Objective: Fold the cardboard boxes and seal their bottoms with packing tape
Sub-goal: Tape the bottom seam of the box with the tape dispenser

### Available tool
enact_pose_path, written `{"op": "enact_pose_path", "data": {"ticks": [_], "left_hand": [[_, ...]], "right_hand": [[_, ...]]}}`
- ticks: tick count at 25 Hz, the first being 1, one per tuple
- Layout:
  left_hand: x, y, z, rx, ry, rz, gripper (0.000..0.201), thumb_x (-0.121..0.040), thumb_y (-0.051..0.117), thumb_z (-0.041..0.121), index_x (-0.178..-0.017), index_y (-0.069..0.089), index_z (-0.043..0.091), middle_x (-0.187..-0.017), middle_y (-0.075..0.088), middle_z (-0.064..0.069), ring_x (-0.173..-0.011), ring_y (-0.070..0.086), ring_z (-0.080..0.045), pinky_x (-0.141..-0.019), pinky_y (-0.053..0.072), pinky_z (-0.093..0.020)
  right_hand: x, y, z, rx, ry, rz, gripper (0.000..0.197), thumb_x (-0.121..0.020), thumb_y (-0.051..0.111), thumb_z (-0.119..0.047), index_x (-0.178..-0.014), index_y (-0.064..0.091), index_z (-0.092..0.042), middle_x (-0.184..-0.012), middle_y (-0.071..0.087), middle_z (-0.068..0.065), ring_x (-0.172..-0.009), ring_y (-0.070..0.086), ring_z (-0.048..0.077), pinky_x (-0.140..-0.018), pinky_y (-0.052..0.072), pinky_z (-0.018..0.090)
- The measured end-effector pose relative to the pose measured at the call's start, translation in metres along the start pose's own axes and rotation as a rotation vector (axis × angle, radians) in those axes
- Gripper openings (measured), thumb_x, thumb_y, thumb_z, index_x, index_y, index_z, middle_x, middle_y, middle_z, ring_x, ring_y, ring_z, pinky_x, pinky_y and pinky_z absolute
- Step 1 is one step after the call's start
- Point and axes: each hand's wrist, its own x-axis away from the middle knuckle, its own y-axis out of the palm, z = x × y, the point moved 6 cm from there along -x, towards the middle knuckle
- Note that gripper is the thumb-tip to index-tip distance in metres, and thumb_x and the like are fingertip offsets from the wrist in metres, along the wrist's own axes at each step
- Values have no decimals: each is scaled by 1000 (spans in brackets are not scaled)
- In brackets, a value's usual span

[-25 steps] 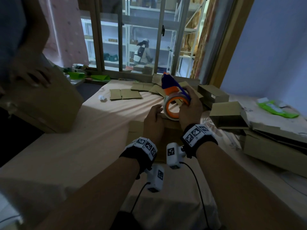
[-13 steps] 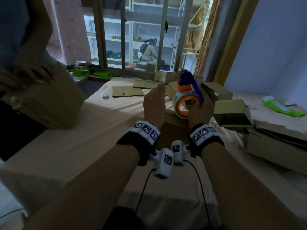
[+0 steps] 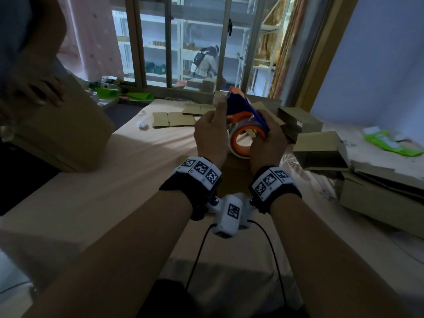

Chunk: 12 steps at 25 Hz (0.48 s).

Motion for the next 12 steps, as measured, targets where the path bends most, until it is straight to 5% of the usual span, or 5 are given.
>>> {"op": "enact_pose_path", "data": {"ticks": [6, 12], "left_hand": [[-17, -8, 0, 44, -10, 40, 25, -71, 58, 38, -70, 71, 16, -78, 74, -8, -86, 71, -31, -82, 55, -57], [-12, -15, -15, 160, -157, 53, 20, -88, 58, 10, -71, 70, 10, -81, 75, -13, -85, 73, -28, -82, 59, -51]], "right_hand": [[0, 3, -1, -8, -8, 5, 64, -82, 46, 18, -134, 58, -17, -128, 59, 6, -119, 54, 18, -105, 43, 28], [1, 0, 0, -40, 92, -5, 59, -88, 48, 12, -136, 56, -19, -133, 59, 4, -123, 53, 17, -107, 44, 34]]}}
